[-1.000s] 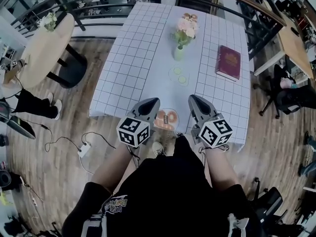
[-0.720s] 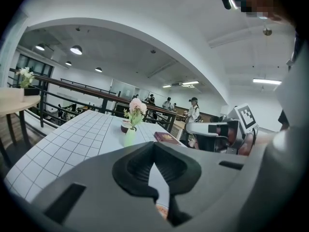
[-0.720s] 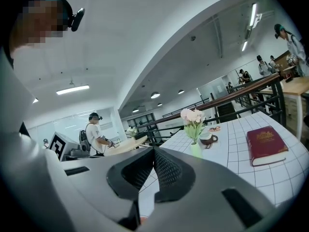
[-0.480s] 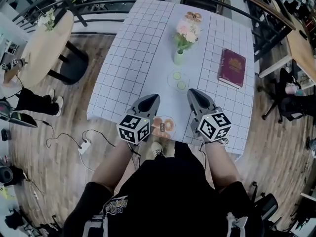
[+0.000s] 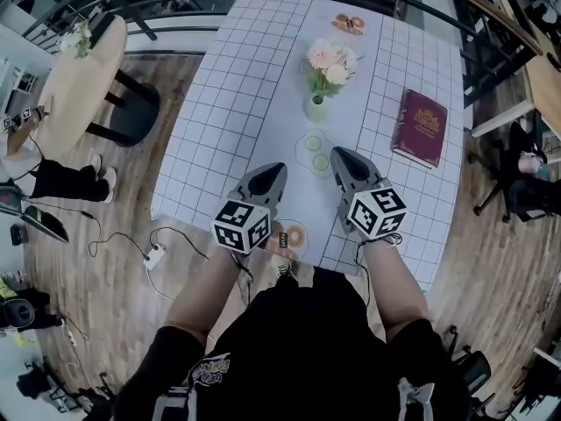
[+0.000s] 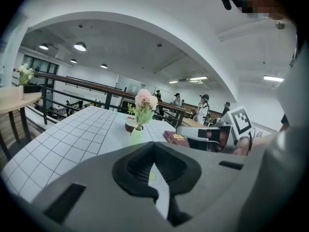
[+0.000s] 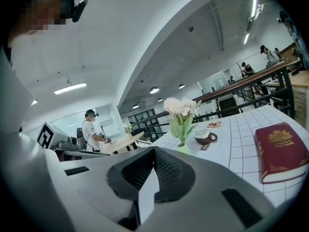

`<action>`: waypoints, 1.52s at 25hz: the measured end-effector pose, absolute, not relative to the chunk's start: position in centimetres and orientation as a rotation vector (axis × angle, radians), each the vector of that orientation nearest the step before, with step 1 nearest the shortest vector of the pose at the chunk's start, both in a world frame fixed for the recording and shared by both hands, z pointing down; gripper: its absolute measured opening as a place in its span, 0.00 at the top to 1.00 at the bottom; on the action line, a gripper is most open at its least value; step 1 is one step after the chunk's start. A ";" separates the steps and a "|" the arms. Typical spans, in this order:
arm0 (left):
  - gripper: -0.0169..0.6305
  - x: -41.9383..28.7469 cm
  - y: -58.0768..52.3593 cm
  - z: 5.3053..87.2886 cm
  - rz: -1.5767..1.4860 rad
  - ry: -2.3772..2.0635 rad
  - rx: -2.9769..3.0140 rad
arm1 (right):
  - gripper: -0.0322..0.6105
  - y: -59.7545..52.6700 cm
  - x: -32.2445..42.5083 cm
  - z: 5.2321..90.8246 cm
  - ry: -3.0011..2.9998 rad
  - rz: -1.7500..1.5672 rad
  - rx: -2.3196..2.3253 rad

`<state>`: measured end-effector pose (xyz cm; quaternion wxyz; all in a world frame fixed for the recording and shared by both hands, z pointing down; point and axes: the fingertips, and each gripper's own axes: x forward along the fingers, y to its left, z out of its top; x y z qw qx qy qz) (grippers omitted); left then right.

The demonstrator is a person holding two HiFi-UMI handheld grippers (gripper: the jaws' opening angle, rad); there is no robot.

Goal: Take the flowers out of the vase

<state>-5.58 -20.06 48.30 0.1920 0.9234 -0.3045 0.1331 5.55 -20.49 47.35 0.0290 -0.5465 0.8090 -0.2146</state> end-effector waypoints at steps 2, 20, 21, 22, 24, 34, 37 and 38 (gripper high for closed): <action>0.96 -4.8 -21.0 48.6 0.375 -0.860 2.587 | 0.92 -21.7 6.0 48.0 2.508 -0.661 -1.687; 0.96 -0.5 -28.4 53.0 0.414 -0.952 2.532 | 0.77 -30.4 7.7 55.3 2.742 -0.589 -1.664; 0.96 -0.3 -28.7 53.1 0.413 -0.954 2.531 | 0.76 -30.8 7.7 55.7 2.751 -0.585 -1.663; 0.96 -0.1 -29.0 53.2 0.412 -0.957 2.530 | 0.74 -31.2 7.7 56.1 2.760 -0.583 -1.662; 0.96 0.3 -29.5 53.3 0.411 -0.968 2.529 | 0.68 -32.0 7.7 56.9 2.784 -0.586 -1.655; 0.87 1.9 -32.0 53.5 0.409 -0.981 2.572 | 0.54 -35.0 6.2 59.5 3.022 -0.424 -1.598; 0.78 2.4 -32.7 53.6 0.416 -0.976 2.583 | 0.54 -35.4 5.7 60.0 3.050 -0.399 -1.599; 0.77 2.5 -32.9 53.6 0.417 -0.974 2.586 | 0.54 -35.5 5.7 60.2 3.052 -0.395 -1.606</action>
